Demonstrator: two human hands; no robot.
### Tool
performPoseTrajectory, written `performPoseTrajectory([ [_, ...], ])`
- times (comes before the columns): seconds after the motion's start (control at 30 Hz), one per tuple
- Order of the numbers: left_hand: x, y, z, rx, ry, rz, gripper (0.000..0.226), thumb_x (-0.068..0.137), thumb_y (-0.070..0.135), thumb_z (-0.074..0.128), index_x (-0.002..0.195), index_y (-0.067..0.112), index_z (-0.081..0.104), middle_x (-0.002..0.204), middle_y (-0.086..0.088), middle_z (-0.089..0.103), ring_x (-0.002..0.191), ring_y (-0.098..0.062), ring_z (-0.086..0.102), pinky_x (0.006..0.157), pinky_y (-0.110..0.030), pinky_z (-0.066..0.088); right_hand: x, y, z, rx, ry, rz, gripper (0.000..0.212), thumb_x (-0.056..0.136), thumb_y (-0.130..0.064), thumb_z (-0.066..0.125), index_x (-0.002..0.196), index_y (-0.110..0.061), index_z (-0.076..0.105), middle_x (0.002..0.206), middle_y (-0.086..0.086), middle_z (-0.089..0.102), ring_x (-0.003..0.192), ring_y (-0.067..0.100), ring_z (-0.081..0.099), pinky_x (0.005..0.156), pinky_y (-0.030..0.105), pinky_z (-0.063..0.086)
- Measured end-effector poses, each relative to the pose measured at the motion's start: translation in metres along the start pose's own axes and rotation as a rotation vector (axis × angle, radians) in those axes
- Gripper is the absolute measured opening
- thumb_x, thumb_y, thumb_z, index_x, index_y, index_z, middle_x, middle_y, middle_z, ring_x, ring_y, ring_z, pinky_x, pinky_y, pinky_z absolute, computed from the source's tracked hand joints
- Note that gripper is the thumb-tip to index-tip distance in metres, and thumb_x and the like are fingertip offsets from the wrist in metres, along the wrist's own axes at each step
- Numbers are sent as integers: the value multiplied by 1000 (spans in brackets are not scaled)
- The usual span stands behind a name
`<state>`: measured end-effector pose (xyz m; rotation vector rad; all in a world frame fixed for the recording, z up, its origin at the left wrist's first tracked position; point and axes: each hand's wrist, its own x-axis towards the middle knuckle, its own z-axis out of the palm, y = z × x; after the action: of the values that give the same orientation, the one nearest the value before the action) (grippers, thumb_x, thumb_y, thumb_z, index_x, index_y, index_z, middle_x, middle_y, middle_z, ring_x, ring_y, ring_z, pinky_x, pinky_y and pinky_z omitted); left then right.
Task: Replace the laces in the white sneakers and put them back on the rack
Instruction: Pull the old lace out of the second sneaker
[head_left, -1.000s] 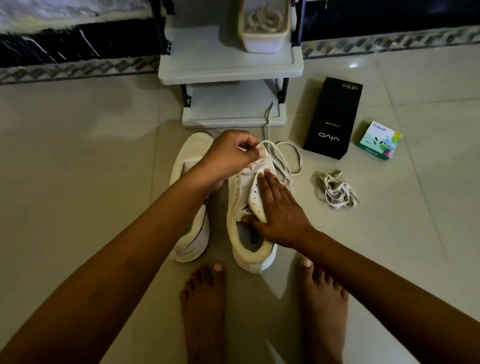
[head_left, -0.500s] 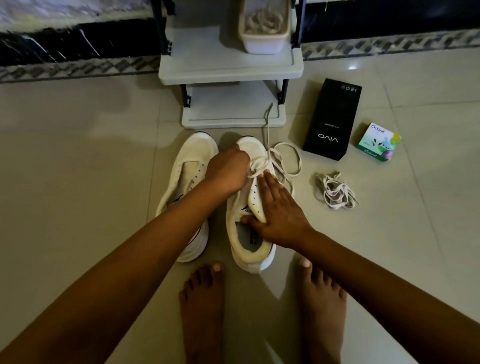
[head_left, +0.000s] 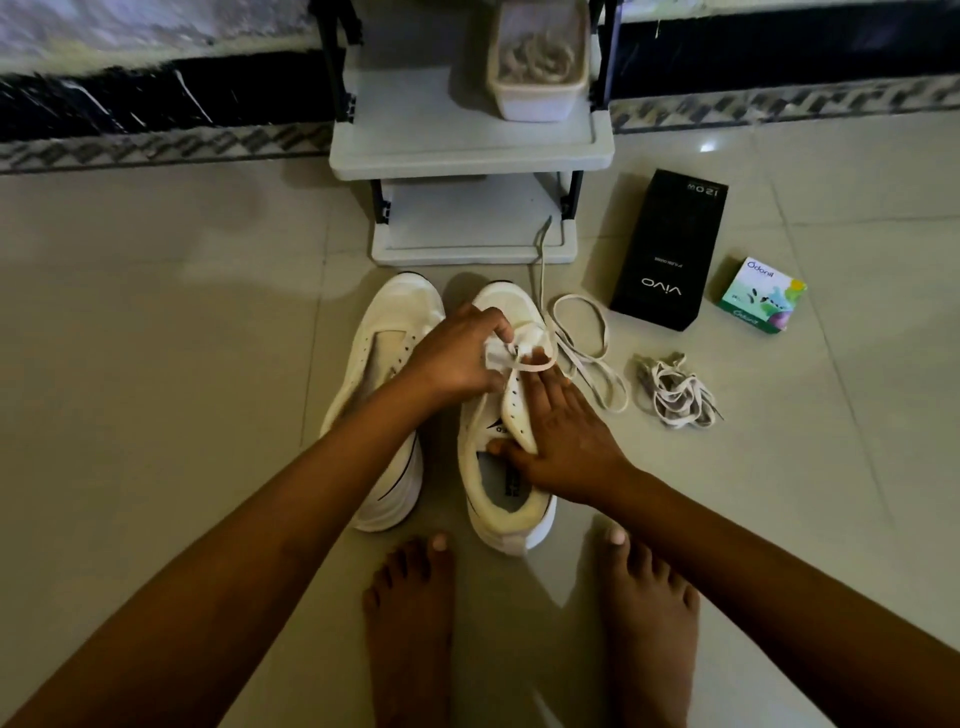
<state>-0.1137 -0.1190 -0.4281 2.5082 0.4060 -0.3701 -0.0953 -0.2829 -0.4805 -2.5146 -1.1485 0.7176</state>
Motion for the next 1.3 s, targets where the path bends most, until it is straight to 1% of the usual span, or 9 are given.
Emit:
performPoseTrajectory([
  [0.17, 11, 7, 8, 172, 103, -71, 18, 81, 15, 67, 99, 15, 69, 119, -6, 52, 102, -24, 57, 78, -29, 44, -2, -1, -3, -10, -18, 5, 104, 77, -77, 26, 149, -12, -12, 157, 9, -14, 146, 20, -11, 115, 29, -6],
  [0.27, 14, 4, 8, 187, 121, -12, 12, 82, 14, 67, 93, 14, 72, 113, -5, 59, 100, -25, 59, 78, -29, 46, -1, 0, -1, -9, -8, 8, 111, 65, -81, 11, 149, -12, -12, 158, 9, -13, 146, 19, -11, 115, 28, -7],
  [0.43, -9, 8, -19, -399, 16, 24, 9, 75, 7, 76, 82, 7, 71, 94, -4, 70, 89, -12, 63, 75, -15, 46, -3, 6, 2, 16, 18, -38, 108, 65, -78, 8, 148, -12, -13, 157, 8, -16, 145, 16, -14, 114, 24, -10],
  [0.53, -14, 5, -21, -549, -15, -11, 8, 78, 9, 73, 85, 6, 70, 92, -4, 70, 89, -13, 65, 82, -23, 50, -6, 6, 0, 31, 27, -42, 106, 69, -79, 13, 148, -14, -15, 157, 6, -18, 143, 14, -16, 113, 24, -10],
  [0.7, -5, -4, -4, -158, 68, -19, 29, 73, 15, 78, 100, 10, 69, 108, -8, 63, 101, -22, 59, 87, -28, 44, -1, -3, -1, 41, 4, 5, 100, 83, -70, 39, 149, -14, -10, 158, 9, -14, 145, 19, -13, 115, 28, -7],
  [0.87, 5, 7, 4, 180, 105, -91, 21, 82, 20, 65, 101, 11, 70, 114, -9, 58, 102, -26, 58, 80, -30, 43, -1, -5, -3, 27, -6, 14, 102, 78, -73, 31, 150, -13, -8, 157, 9, -14, 145, 20, -11, 116, 30, -4],
  [0.97, 7, 17, 9, 305, 135, -115, 25, 90, 22, 56, 108, 7, 63, 118, -9, 55, 102, -29, 59, 80, -35, 47, -3, -6, -6, 28, -21, 25, 98, 86, -67, 41, 149, -14, -12, 157, 8, -16, 145, 19, -13, 115, 29, -7],
  [1.13, 4, 5, 10, 346, 240, 39, 23, 90, 24, 54, 104, 15, 70, 125, 0, 53, 116, -23, 43, 93, -34, 35, 0, -6, -5, -52, -53, 29, 99, 81, -73, 26, 149, -12, -11, 157, 11, -13, 145, 22, -12, 114, 30, -8],
  [1.3, -6, 2, 15, 10, 209, 35, 8, 84, 17, 64, 82, 13, 71, 89, -6, 70, 87, -22, 61, 74, -27, 44, 1, -6, -5, -116, -64, 15, 101, 74, -72, 12, 149, -10, -9, 157, 14, -12, 145, 24, -12, 115, 33, -8],
])
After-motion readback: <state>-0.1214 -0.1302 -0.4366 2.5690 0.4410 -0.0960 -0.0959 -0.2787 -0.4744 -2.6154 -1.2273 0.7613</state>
